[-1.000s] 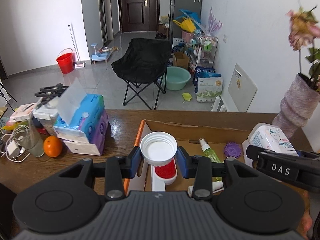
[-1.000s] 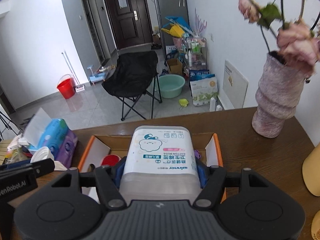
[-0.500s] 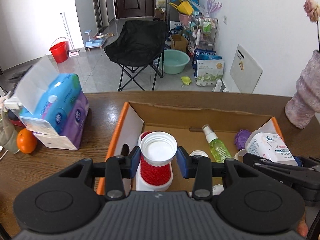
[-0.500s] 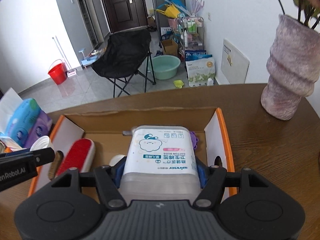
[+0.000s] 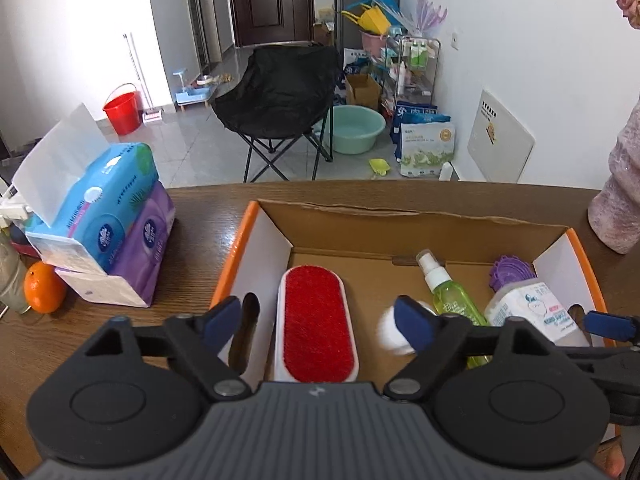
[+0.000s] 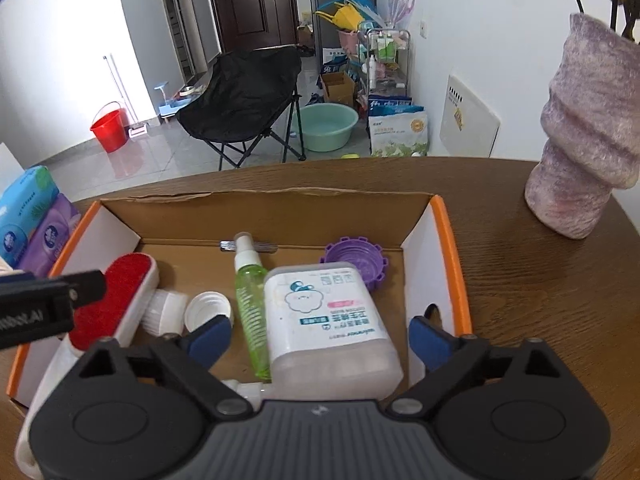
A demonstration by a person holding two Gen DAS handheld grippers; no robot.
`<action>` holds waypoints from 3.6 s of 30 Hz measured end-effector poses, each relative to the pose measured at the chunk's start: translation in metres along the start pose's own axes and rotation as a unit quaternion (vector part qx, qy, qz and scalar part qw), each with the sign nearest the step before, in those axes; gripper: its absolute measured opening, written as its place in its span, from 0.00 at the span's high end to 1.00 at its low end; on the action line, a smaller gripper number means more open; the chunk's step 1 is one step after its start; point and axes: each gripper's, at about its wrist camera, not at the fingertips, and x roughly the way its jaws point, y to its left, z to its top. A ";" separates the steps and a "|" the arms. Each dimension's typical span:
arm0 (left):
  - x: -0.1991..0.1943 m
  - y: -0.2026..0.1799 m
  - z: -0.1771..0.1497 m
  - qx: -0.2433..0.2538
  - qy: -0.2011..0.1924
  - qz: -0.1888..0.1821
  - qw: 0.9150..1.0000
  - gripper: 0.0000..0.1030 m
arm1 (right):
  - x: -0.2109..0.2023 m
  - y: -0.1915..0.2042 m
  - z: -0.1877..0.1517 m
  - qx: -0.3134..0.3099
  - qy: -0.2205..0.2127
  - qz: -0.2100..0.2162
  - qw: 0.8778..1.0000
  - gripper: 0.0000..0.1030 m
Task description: Organize rigid objects
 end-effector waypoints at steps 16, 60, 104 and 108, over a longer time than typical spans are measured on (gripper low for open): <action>-0.012 0.003 -0.002 -0.001 -0.021 -0.006 1.000 0.00 | -0.006 -0.001 -0.004 -0.009 -0.005 -0.002 1.000 0.01; -0.011 -0.005 -0.022 0.004 -0.023 -0.022 0.999 0.00 | -0.013 -0.008 -0.008 0.008 -0.018 -0.003 1.000 0.00; -0.148 0.009 -0.086 -0.011 -0.049 -0.035 0.998 0.00 | -0.122 -0.008 -0.072 0.013 -0.052 0.011 0.998 0.00; -0.177 0.015 -0.105 -0.014 -0.061 -0.038 0.997 0.00 | -0.147 -0.002 -0.090 0.008 -0.062 0.015 0.998 0.00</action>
